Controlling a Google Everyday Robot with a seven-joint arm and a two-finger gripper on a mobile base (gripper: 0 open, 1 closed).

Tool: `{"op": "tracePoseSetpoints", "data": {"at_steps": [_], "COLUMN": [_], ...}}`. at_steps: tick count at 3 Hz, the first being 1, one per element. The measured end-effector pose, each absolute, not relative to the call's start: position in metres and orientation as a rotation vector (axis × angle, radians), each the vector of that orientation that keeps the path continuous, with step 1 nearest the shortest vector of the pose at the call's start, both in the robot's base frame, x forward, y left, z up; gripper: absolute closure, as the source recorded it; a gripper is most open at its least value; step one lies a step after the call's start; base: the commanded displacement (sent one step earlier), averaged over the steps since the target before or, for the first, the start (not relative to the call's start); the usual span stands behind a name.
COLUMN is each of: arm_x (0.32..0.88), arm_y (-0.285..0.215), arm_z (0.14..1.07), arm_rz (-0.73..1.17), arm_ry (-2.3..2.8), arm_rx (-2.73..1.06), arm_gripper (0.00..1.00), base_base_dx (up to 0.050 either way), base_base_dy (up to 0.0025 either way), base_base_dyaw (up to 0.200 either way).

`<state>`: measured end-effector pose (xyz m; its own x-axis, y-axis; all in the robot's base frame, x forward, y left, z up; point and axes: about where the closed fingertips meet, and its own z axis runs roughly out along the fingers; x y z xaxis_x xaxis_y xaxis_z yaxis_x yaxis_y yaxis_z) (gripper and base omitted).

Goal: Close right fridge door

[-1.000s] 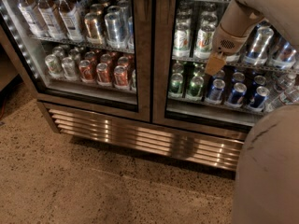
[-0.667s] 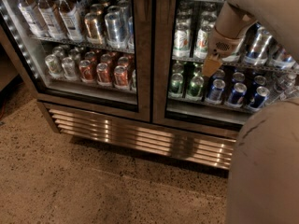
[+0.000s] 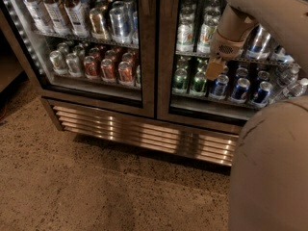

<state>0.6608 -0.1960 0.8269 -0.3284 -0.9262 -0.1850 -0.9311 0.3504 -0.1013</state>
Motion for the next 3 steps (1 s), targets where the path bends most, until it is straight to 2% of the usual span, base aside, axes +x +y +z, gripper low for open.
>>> {"op": "tracePoseSetpoints", "data": {"at_steps": [1,3], "arm_x": [0.6608,0.6608], "arm_y": [-0.196,-0.196], "arm_z": [0.8268,0.8268], "arm_rz": [0.034,0.034], "arm_ry": [2.401,2.401], "arm_rx": [-1.679,-1.679], "arm_gripper": [0.0,0.0], "base_base_dx": [0.0,-0.05], "base_base_dy": [0.0,-0.00001], "base_base_dyaw": [0.0,0.0]}}
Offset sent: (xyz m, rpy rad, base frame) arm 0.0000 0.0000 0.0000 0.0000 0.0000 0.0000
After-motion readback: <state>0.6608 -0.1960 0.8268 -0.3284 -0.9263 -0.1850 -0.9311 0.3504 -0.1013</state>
